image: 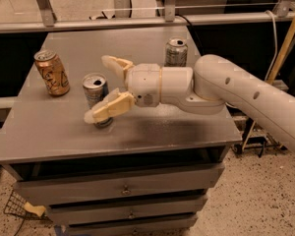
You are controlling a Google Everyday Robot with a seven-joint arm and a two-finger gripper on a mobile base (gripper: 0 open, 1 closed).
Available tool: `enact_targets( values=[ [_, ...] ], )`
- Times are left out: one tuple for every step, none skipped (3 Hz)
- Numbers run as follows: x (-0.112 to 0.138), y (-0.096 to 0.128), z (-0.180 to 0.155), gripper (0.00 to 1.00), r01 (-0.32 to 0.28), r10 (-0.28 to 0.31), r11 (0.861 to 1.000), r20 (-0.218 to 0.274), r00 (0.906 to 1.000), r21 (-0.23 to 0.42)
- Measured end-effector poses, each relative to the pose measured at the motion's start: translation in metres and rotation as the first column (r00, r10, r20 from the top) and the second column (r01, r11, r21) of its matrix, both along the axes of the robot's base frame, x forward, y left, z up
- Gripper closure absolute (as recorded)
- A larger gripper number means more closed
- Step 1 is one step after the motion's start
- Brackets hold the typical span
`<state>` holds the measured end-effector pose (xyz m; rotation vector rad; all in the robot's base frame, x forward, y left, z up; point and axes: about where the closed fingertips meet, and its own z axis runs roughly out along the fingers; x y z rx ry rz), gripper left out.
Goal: Place redbull can upright
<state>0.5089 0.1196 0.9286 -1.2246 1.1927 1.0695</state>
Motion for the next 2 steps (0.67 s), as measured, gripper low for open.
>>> enact_targets(
  values=[
    [0.000, 0.000, 0.000, 0.00, 0.000, 0.000, 1.000, 0.000, 1.0000, 0.000],
    [0.000, -0.011, -0.004, 0.00, -0.005, 0.004, 0.999, -0.021, 0.9998, -0.044]
  ],
)
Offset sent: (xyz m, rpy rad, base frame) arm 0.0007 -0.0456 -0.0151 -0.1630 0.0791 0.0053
